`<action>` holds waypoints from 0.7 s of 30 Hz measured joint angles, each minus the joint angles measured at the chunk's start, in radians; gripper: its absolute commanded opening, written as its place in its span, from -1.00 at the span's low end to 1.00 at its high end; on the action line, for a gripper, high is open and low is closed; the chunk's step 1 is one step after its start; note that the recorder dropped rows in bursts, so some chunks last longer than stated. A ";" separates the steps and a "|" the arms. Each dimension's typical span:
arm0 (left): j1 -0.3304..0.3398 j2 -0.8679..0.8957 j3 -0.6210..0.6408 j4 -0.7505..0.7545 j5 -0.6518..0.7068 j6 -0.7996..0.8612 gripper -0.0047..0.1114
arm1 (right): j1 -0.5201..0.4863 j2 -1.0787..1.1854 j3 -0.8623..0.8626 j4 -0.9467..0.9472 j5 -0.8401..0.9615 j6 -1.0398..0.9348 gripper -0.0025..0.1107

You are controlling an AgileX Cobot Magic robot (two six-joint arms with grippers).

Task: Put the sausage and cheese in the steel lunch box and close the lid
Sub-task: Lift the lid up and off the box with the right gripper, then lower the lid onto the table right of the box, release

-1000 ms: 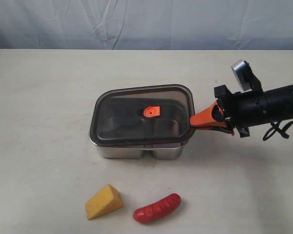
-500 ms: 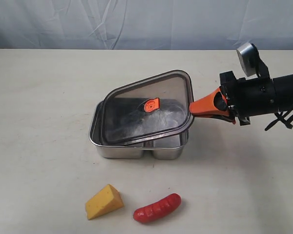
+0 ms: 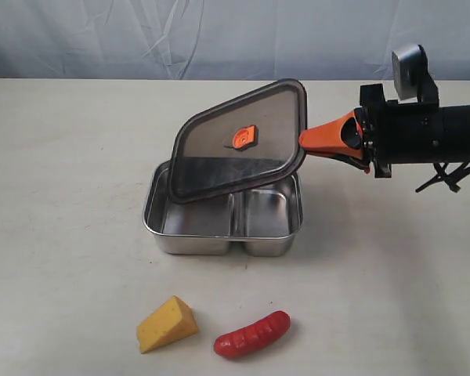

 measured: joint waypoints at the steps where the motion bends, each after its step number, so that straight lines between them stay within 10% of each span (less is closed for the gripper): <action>1: 0.000 0.000 0.000 0.000 0.000 0.000 -0.92 | 0.000 -0.009 -0.004 0.000 0.000 -0.002 -0.97; 13: 0.000 0.000 0.000 0.000 0.000 0.000 -0.92 | 0.000 -0.218 -0.148 -0.111 -0.079 0.073 -0.97; 21: 0.000 0.000 0.000 0.000 0.000 0.000 -0.92 | 0.000 -0.400 -0.284 -0.649 -0.329 0.374 -0.97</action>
